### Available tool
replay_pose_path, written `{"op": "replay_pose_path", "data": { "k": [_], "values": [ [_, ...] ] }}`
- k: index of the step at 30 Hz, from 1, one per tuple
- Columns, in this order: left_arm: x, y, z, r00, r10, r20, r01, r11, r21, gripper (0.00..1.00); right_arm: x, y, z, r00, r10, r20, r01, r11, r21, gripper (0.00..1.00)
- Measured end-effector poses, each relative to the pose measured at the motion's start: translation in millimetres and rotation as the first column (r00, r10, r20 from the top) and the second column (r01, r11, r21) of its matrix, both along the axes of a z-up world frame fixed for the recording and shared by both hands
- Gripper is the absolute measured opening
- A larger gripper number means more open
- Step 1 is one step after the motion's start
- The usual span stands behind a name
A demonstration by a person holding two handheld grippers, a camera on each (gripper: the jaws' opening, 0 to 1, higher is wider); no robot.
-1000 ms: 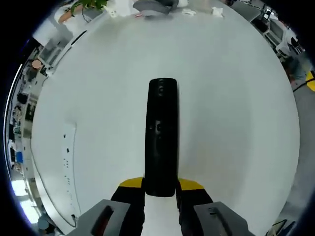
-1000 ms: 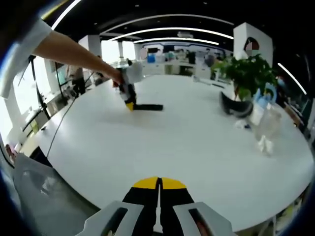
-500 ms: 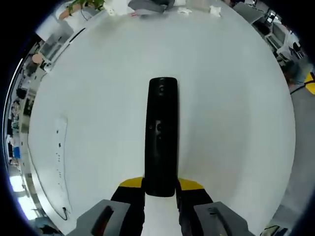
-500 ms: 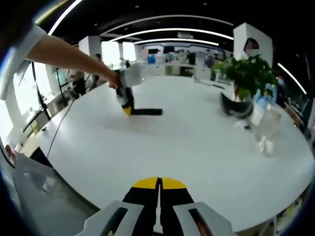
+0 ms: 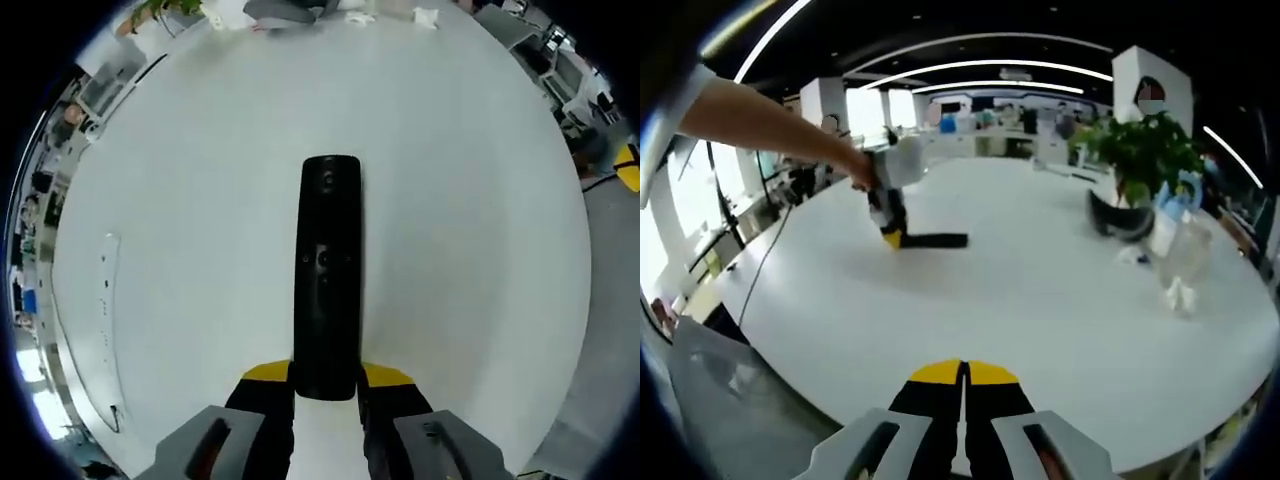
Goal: Press the specified remote control buttons in sequence, fully releasing each button before pressing the next.
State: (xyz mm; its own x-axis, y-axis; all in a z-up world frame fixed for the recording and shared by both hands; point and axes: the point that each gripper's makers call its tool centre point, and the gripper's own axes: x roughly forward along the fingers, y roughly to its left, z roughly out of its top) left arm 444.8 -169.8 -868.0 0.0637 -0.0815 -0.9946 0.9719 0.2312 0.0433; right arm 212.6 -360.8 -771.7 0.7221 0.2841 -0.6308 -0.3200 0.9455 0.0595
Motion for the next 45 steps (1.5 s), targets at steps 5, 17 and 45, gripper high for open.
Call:
{"op": "replay_pose_path", "data": {
  "k": [5, 17, 45],
  "values": [
    [-8.9, -1.1, -1.1, 1.0, 0.027, 0.002, -0.027, 1.0, 0.016, 0.24, 0.0, 0.8, -0.1, 1.0, 0.003, -0.002, -0.003, 1.0, 0.001, 0.0],
    [-34.4, -1.3, -0.2, 1.0, 0.015, 0.002, -0.015, 1.0, -0.002, 0.24, -0.4, 3.5, 0.0, 1.0, 0.016, -0.004, -0.016, 1.0, 0.004, 0.0],
    [-73.2, -7.1, 0.0, 1.0, 0.027, -0.008, -0.027, 0.999, 0.019, 0.24, -1.8, 5.6, 1.3, 1.0, 0.029, -0.001, -0.029, 1.0, 0.001, 0.0]
  ]
}}
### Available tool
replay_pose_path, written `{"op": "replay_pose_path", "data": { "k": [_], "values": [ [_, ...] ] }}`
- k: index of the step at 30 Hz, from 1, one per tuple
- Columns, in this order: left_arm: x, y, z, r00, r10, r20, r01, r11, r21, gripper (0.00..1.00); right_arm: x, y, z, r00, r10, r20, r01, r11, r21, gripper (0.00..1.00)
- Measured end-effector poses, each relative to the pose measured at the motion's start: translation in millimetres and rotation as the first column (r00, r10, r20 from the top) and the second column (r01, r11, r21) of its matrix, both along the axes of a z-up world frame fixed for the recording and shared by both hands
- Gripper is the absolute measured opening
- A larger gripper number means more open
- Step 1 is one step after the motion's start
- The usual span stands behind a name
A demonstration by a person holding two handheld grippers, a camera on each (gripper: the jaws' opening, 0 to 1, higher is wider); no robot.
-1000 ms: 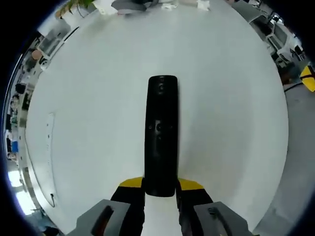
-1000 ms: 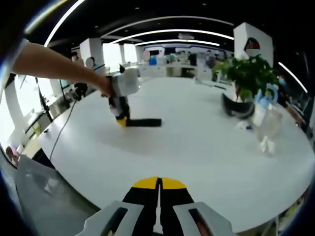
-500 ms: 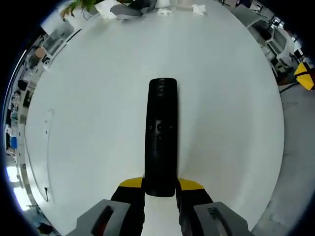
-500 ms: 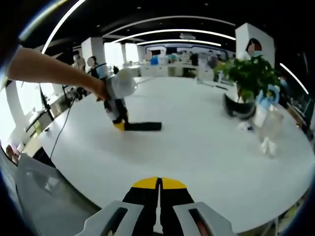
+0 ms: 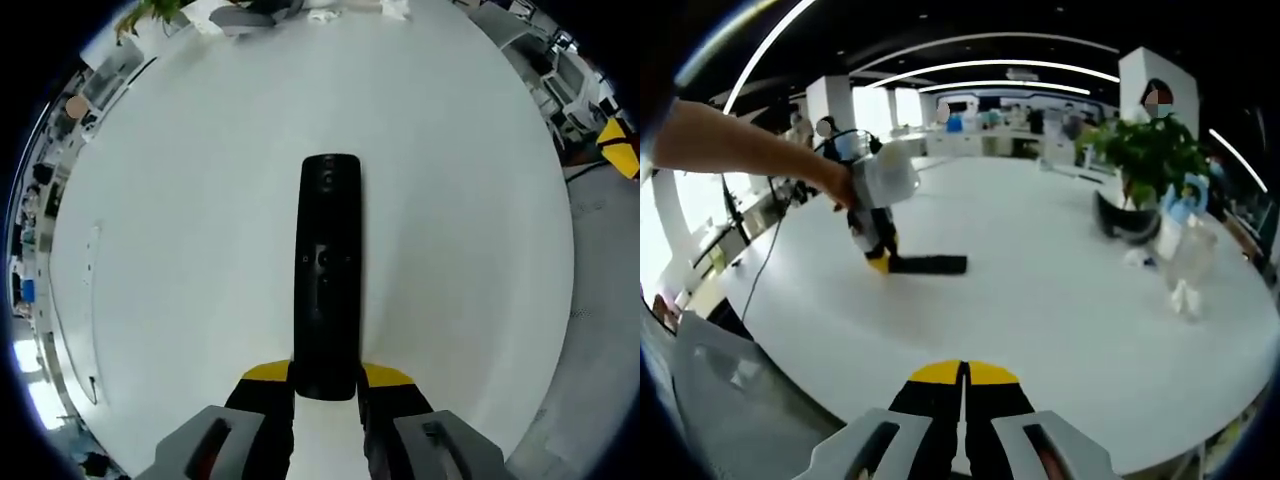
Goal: Press the specified remote control buttons in sequence, fully releasing each button before pressing the next.
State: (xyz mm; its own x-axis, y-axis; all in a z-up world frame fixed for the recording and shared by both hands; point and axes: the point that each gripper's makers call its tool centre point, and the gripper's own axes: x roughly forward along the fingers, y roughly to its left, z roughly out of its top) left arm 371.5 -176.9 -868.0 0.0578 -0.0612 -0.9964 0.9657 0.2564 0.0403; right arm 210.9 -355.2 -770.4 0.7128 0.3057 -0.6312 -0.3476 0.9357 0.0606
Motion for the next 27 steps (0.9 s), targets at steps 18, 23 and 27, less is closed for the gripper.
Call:
{"op": "replay_pose_path", "data": {
  "k": [18, 23, 27],
  "values": [
    [-27.2, -3.9, 1.6, 0.998, 0.054, 0.019, -0.052, 0.994, -0.096, 0.24, -0.7, -0.9, -1.5, 1.0, -0.006, -0.014, 0.006, 1.0, 0.017, 0.0],
    [-37.4, -7.4, 1.4, 0.998, 0.052, 0.022, -0.05, 0.994, -0.101, 0.24, -1.6, 2.0, -2.7, 1.0, 0.014, -0.017, -0.014, 1.0, -0.001, 0.0],
    [-47.4, -9.4, 1.1, 1.0, 0.019, 0.022, -0.017, 0.996, -0.091, 0.24, -1.6, 1.3, -2.9, 1.0, 0.008, -0.023, -0.008, 1.0, 0.009, 0.0]
  ]
}}
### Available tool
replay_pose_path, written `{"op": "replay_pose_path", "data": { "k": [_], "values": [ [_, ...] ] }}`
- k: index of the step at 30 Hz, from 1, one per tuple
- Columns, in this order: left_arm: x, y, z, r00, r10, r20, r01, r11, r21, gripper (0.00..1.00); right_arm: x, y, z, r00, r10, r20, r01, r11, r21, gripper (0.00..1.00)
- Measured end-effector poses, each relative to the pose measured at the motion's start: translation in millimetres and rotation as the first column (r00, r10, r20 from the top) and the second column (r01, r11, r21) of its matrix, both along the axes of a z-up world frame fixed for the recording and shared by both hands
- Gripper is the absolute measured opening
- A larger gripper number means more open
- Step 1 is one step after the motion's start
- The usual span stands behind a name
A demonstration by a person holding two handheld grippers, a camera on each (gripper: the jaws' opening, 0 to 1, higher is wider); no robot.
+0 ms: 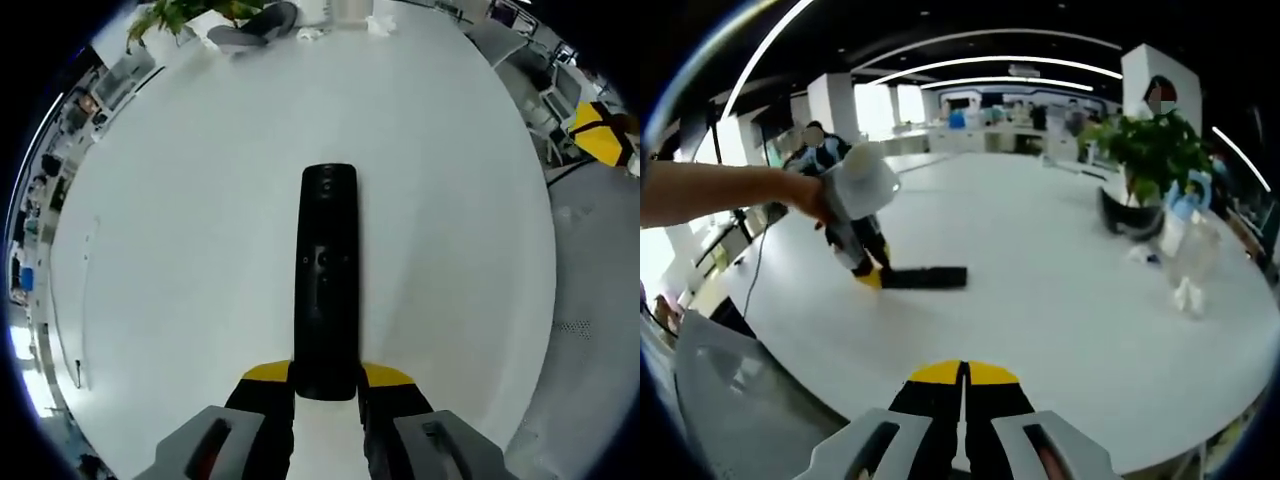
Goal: Press the specified remote control buttons in sequence, fully releasing each button before pressing the next.
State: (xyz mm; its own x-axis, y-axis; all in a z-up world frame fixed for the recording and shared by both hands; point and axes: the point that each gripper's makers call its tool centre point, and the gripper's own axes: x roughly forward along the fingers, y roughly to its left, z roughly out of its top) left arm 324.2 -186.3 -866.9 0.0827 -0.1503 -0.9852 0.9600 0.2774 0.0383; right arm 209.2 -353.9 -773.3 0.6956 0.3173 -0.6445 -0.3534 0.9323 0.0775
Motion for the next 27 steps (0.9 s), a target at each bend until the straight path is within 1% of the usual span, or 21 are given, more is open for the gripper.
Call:
{"op": "replay_pose_path", "data": {
  "k": [6, 11, 19, 23, 27],
  "values": [
    [-6.6, -0.7, 0.4, 1.0, -0.012, 0.003, 0.012, 1.0, -0.011, 0.24, -0.6, 0.2, -2.2, 1.0, 0.001, -0.013, -0.001, 1.0, -0.005, 0.0],
    [-19.7, -3.5, 0.5, 1.0, -0.013, -0.002, 0.013, 1.0, 0.005, 0.24, -1.2, 1.0, -2.9, 1.0, 0.006, -0.016, -0.006, 1.0, -0.009, 0.0],
    [-41.9, -7.4, -0.1, 0.999, -0.044, -0.005, 0.044, 0.999, 0.027, 0.24, -1.3, 1.0, -2.1, 1.0, 0.005, -0.013, -0.006, 1.0, -0.008, 0.0],
    [-45.8, -7.8, -0.2, 0.999, -0.036, -0.002, 0.036, 0.999, 0.035, 0.24, -2.3, 1.8, -1.7, 1.0, 0.009, -0.014, -0.009, 1.0, -0.004, 0.0],
    [-49.9, -6.8, 0.1, 1.0, -0.025, -0.006, 0.025, 1.0, 0.017, 0.24, -2.3, 2.0, -1.2, 1.0, 0.009, -0.011, -0.009, 1.0, 0.0, 0.0]
  ]
}}
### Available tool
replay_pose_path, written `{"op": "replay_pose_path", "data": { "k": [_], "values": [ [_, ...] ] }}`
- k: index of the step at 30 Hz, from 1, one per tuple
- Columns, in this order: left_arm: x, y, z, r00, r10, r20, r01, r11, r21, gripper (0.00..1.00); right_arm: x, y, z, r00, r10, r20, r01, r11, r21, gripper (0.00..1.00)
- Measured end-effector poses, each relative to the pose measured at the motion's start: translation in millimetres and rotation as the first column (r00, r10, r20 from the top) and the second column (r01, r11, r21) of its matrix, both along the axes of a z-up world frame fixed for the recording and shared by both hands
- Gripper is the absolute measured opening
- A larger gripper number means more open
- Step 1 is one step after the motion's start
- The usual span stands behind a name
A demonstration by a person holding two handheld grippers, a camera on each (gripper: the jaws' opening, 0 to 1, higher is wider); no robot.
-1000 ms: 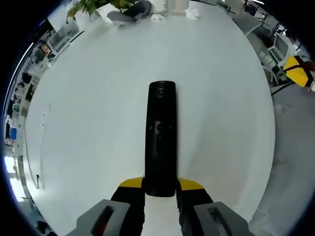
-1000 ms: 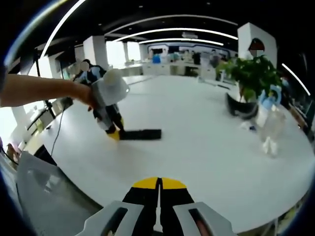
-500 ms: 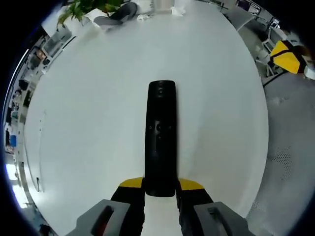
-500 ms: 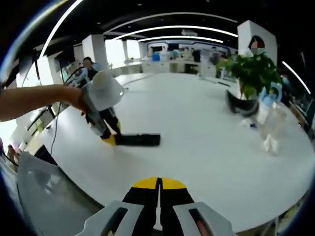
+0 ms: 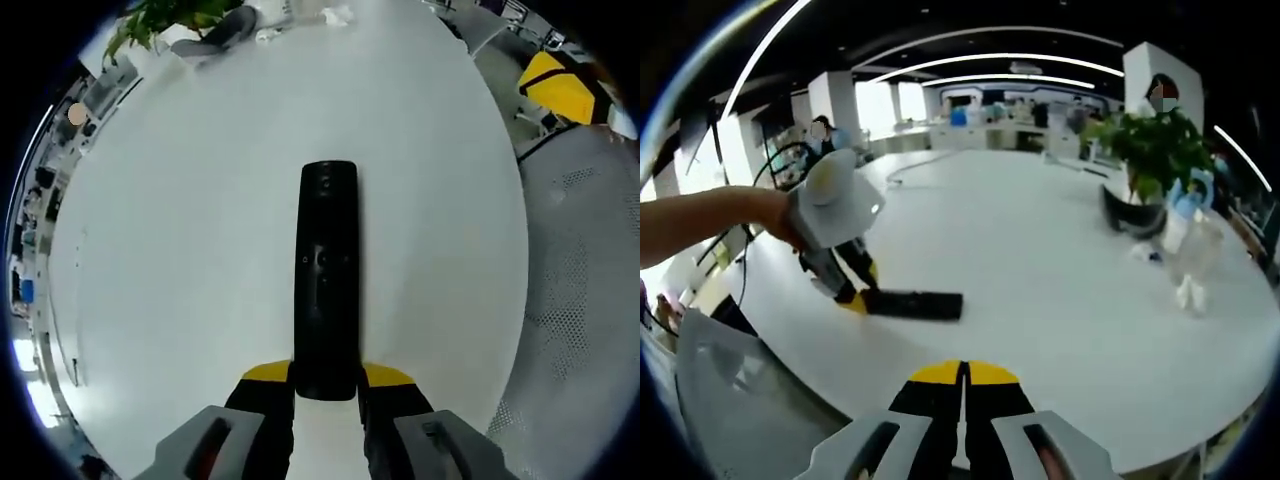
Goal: Press the specified remote control buttons in sequence, fully releasing each button before pressing the next.
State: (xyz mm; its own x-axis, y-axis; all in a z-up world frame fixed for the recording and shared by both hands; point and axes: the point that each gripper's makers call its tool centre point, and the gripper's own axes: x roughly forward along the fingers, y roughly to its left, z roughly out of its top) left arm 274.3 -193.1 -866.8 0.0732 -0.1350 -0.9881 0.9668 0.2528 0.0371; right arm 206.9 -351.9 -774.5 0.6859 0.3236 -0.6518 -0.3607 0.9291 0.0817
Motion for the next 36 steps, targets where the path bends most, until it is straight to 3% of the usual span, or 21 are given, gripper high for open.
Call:
{"op": "replay_pose_path", "data": {
  "k": [16, 36],
  "values": [
    [-36.8, -1.8, 0.4, 1.0, 0.025, 0.008, -0.025, 0.999, -0.036, 0.24, -0.6, -0.3, 1.7, 1.0, -0.01, 0.001, 0.01, 1.0, 0.017, 0.0],
    [-74.7, -1.7, 1.5, 0.996, 0.082, 0.032, -0.077, 0.986, -0.145, 0.24, -2.3, 3.3, 2.0, 1.0, 0.006, -0.004, -0.006, 1.0, 0.03, 0.0]
  ]
}}
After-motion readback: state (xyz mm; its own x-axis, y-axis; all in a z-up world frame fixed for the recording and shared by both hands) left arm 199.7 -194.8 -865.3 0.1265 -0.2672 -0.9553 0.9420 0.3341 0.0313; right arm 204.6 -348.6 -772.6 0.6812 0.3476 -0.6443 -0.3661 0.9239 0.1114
